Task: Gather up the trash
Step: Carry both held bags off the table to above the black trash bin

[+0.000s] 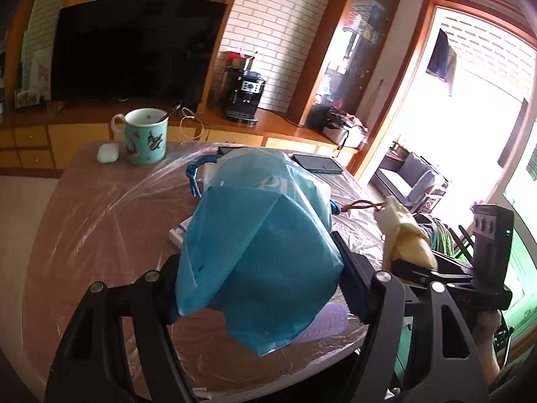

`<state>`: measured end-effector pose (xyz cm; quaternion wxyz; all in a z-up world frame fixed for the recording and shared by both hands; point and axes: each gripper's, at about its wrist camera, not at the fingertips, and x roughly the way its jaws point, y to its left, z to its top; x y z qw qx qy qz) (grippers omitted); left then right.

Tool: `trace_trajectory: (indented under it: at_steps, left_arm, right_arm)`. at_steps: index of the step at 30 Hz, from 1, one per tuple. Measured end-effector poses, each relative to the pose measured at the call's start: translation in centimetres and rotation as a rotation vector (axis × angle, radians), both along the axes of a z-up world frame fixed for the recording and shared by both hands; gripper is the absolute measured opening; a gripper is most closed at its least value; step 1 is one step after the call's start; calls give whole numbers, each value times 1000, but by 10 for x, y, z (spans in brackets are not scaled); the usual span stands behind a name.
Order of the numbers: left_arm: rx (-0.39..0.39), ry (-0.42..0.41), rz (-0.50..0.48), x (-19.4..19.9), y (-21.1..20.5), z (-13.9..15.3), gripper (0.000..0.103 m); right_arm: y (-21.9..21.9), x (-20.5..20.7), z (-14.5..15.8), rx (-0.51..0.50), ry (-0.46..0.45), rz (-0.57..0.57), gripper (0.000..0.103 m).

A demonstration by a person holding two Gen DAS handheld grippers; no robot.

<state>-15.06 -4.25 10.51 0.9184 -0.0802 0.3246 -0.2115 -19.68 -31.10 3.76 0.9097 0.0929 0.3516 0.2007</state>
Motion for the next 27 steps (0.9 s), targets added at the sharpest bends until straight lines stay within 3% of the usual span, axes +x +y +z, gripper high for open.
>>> trace_trajectory:
  at_steps: [4, 8, 16, 27]
  left_arm:
    - [-17, 1, -11, -8, -2, 2, 73]
    - [59, -6, -14, -25, -9, -7, 73]
    - [81, 21, -78, -64, -13, -22, 73]
    - [183, 43, -152, -110, -41, -45, 73]
  right_arm:
    - [3, 0, 1, 15, 1, 9, 70]
    - [4, -11, -1, -1, 2, 23, 70]
    - [5, -52, -4, -62, 1, 77, 70]
    - [14, -102, -13, -124, -1, 132, 70]
